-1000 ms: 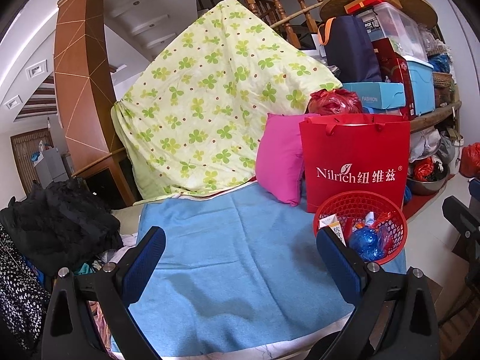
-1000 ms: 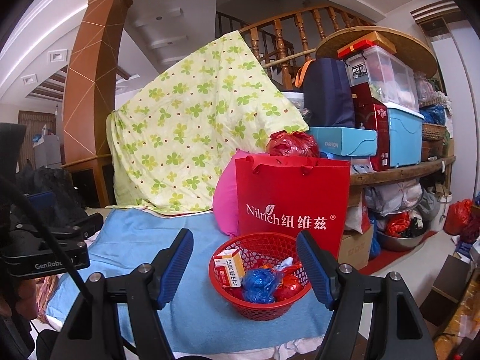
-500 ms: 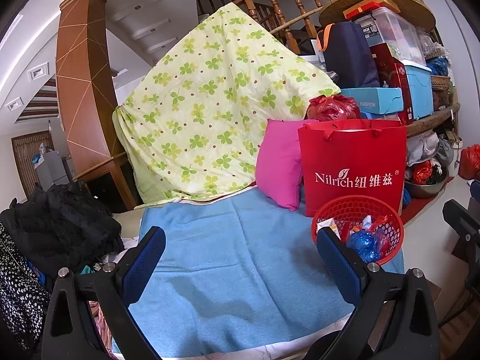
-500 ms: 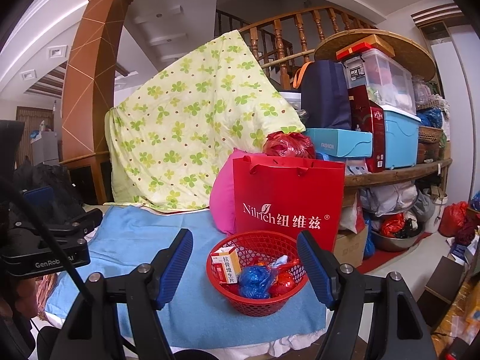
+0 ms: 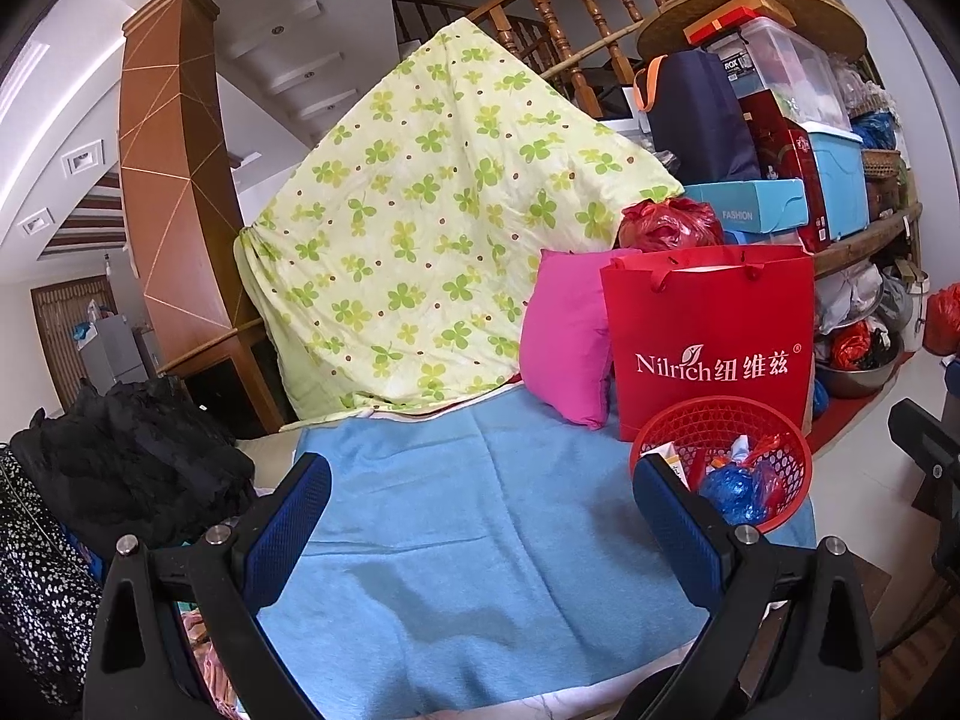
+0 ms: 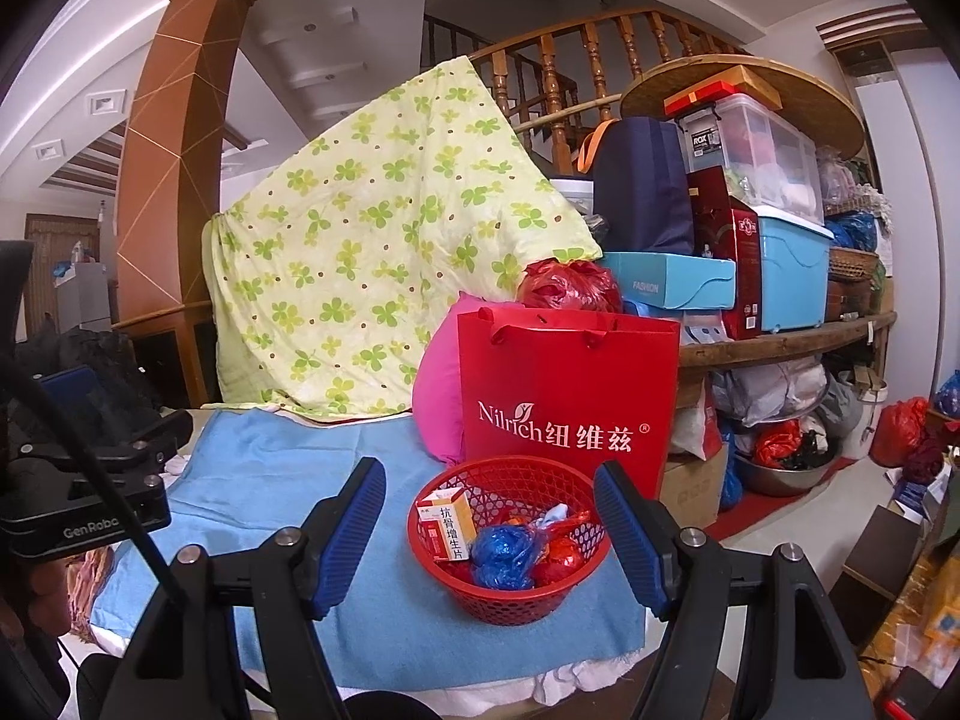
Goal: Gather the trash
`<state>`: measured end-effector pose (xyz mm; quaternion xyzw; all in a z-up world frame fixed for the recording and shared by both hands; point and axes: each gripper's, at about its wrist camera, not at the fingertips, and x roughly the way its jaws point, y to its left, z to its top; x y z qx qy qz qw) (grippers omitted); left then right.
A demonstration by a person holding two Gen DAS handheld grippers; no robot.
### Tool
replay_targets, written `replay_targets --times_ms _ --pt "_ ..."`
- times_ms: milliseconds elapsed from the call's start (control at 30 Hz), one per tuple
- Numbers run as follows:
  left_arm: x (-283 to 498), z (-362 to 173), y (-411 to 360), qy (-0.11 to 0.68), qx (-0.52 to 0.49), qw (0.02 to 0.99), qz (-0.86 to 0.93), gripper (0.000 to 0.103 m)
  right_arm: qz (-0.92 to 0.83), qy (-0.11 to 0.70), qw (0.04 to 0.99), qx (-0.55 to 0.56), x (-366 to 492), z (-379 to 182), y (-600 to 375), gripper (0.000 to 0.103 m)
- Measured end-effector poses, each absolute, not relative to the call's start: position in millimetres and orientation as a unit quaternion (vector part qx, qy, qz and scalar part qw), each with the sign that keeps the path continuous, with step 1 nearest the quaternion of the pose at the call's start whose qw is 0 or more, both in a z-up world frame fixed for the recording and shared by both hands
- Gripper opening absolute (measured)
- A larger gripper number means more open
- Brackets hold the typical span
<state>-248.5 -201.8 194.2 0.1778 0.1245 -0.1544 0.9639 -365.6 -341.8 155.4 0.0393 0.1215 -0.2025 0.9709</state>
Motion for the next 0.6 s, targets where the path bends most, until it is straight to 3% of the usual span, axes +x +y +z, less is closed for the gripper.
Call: replay_targets --times_ms 600 --pt "-249.5 193.4 -203.9 0.124 0.179 0.964 -0.153 0.100 -0.204 0.132 0.969 0.045 -361.2 154.4 -341.5 0.075"
